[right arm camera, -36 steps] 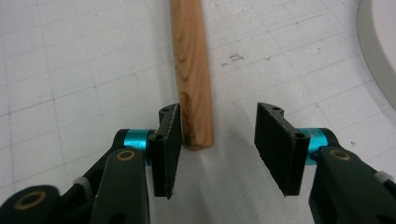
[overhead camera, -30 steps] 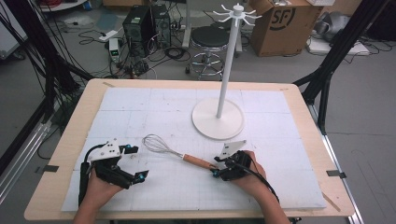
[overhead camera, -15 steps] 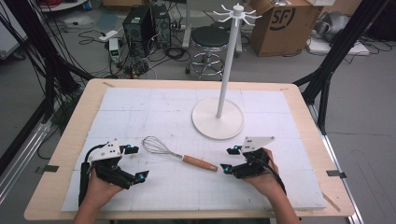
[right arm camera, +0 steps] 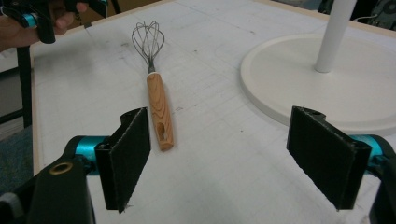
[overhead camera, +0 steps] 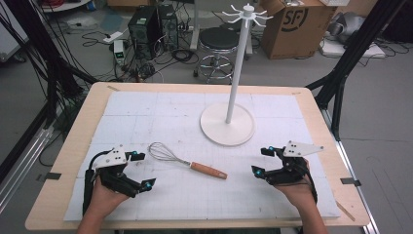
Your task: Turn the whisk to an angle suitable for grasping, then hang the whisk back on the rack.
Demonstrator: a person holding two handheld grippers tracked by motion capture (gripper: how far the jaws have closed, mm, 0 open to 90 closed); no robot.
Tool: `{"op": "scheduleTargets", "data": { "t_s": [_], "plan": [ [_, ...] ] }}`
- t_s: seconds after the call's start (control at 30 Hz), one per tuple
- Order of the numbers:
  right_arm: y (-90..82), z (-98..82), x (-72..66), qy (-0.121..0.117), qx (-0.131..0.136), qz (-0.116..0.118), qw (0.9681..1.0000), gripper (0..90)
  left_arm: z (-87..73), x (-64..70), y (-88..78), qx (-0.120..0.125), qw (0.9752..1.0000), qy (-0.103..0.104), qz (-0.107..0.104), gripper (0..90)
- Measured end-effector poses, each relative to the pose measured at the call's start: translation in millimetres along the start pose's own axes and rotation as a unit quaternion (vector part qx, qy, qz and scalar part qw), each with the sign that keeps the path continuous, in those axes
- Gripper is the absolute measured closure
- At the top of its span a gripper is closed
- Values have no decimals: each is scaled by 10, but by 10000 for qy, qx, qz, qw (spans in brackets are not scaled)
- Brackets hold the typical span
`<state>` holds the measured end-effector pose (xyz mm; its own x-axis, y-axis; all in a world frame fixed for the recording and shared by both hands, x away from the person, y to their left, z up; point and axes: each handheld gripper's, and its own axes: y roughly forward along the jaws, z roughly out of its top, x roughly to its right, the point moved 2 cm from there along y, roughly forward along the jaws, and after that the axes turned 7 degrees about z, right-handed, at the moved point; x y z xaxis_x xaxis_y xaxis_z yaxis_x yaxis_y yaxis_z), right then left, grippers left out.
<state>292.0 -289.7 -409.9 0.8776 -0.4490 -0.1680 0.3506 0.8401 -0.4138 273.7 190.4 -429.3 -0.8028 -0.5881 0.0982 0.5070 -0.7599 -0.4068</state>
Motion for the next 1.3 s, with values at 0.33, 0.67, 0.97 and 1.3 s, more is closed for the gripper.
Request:
{"op": "scheduleTargets", "data": {
  "t_s": [0.33,0.67,0.97,1.3],
  "plan": [
    [-123,-22,78,7,148,-140,9998,118,-10,-20,-5,22,10000,15,-26,17],
    [-115,-26,102,4,178,-102,9998,98,-8,-31,-22,63,10000,11,27,17],
    [-90,-34,95,-2,60,-120,9999,99,36,-16,10,9,10000,76,31,17],
    [-98,-36,103,0,60,-153,9999,99,190,51,221,-314,9991,272,-54,17]
  ]
}}
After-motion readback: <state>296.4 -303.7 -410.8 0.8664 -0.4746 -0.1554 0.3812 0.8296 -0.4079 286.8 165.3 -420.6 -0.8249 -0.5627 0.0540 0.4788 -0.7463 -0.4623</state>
